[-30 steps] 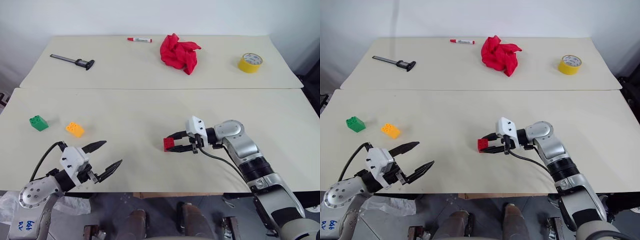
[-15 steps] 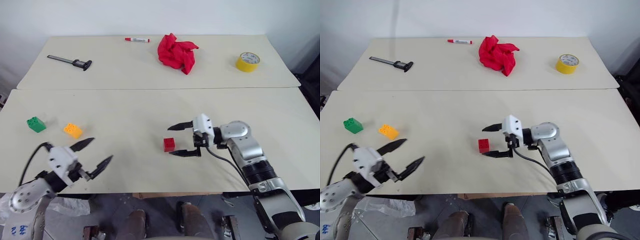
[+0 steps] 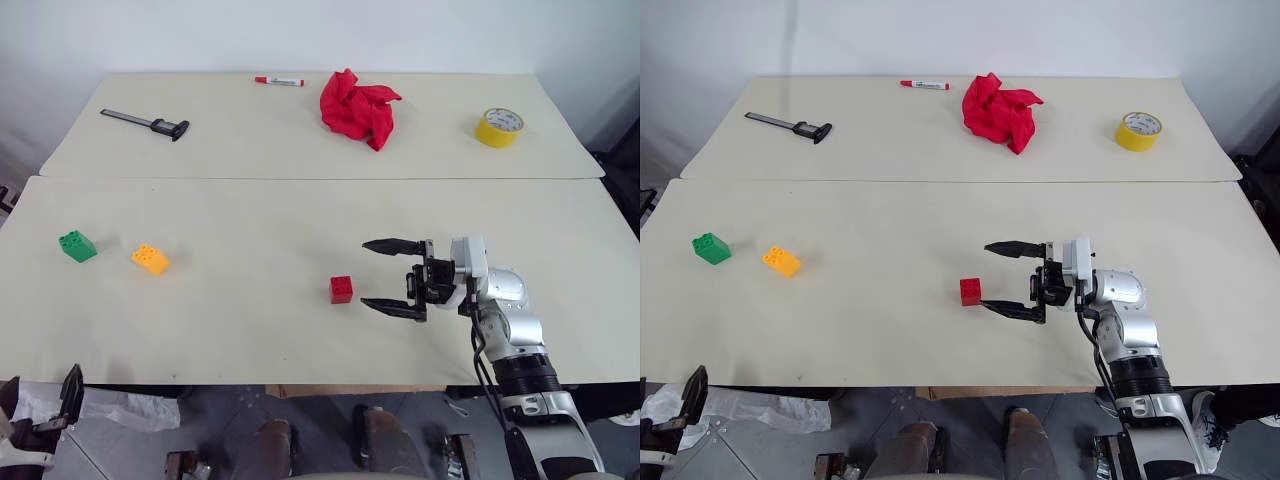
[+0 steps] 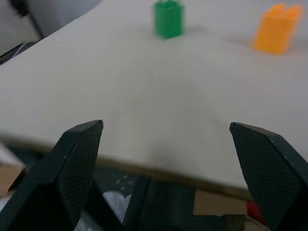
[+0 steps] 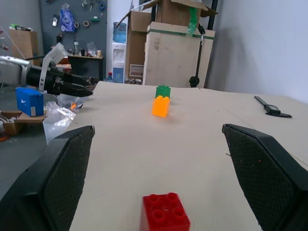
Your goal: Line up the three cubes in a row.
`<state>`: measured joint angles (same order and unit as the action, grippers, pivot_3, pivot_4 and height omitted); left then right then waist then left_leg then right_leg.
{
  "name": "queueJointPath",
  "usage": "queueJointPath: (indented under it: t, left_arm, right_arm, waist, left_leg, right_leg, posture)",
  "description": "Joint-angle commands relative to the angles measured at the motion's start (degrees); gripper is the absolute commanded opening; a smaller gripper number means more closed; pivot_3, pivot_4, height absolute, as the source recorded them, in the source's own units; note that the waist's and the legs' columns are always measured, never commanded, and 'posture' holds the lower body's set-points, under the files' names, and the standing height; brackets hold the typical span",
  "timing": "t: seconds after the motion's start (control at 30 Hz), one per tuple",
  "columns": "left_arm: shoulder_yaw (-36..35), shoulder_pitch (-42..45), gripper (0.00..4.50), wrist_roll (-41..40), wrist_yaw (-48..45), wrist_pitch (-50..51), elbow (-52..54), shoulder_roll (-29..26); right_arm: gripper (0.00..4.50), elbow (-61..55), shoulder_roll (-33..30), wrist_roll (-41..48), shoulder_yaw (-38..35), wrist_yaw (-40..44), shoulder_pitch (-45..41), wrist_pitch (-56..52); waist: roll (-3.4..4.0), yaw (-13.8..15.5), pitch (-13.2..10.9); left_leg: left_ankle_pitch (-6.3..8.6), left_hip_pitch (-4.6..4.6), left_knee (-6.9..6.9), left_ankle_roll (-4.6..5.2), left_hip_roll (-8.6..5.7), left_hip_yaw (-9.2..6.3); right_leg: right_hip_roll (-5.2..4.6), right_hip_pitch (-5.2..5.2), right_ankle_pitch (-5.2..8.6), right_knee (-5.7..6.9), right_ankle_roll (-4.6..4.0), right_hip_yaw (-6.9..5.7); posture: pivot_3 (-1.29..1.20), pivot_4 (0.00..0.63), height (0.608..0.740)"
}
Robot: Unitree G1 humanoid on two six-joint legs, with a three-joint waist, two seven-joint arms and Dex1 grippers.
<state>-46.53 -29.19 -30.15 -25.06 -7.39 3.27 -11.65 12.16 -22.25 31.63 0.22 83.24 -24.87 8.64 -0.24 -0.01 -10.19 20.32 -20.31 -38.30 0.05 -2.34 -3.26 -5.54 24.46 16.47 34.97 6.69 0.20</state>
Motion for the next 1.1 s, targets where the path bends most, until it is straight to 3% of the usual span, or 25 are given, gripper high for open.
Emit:
queueJointPath:
  t: [0.03, 0.23, 0.4, 0.53, 0.83, 1.1]
  left_arm:
    - [-3.2, 2.6, 4.5, -3.4, 4.0, -1.6, 0.3, -0.3]
    - [2.8, 10.5, 4.5, 1.7, 13.1, 4.2, 6.7, -2.5]
    - [7.7, 26.4, 4.5, 8.3, 32.1, 20.7, 11.5, -6.3]
    - [10.4, 39.5, 4.5, 15.1, 40.1, 25.8, 4.5, -10.6]
    - [11.6, 53.2, 4.5, 19.6, 48.9, 33.9, -8.7, -13.0]
    - [12.6, 55.7, 4.5, 17.3, 43.0, 34.5, -13.4, -13.9]
  right_arm:
    - [4.46, -2.4, -0.2, 0.4, -1.0, -0.8, 0.4, 0.4]
    - [4.46, -1.9, -0.4, -0.2, -0.4, -0.9, -0.4, 0.1]
    - [4.46, -3.5, -1.2, -0.7, 1.8, -0.3, 0.0, -3.1]
    - [4.46, -5.1, -0.8, -0.5, 3.1, -0.2, 0.2, -4.3]
    - [4.46, -6.1, -0.7, -1.0, 2.5, -2.6, -0.1, -4.4]
    - [4.46, -7.4, -0.5, -1.1, 2.4, -4.8, 1.1, -3.3]
  waist:
    - [-0.03, 0.0, 0.0]
    - [-0.07, 0.0, 0.0]
    - [-0.13, 0.0, 0.1]
    - [-0.14, -0.1, 0.1]
    - [-0.18, -0.1, 0.1]
    - [-0.2, 0.0, 0.1]
  left_leg:
    - [0.0, 0.01, 0.0, -0.01, 0.01, -0.01]
    - [-0.01, 0.02, -0.02, -0.02, -0.01, -0.01]
    - [-0.02, 0.02, -0.09, -0.07, -0.02, -0.02]
    - [0.0, -0.03, -0.36, -0.12, -0.04, -0.02]
    - [0.04, -0.04, -0.47, -0.13, -0.03, 0.06]
    - [0.05, -0.09, -0.62, -0.14, -0.05, 0.01]
  right_leg:
    - [0.0, 0.0, 0.0, 0.0, 0.0, 0.0]
    - [0.0, -0.01, 0.0, 0.06, 0.0, 0.01]
    - [0.06, 0.04, -0.01, 0.23, 0.0, -0.04]
    - [0.11, 0.09, -0.01, 0.59, 0.0, -0.19]
    - [0.12, 0.15, -0.01, 0.64, 0.0, -0.2]
    - [0.08, 0.13, -0.01, 0.69, 0.0, -0.26]
  posture:
    - [0.0, 0.15, 0.74]
    - [0.0, 0.15, 0.74]
    - [0.0, 0.15, 0.74]
    - [0.0, 0.15, 0.74]
    - [0.0, 0.15, 0.74]
    - [0.0, 0.15, 0.74]
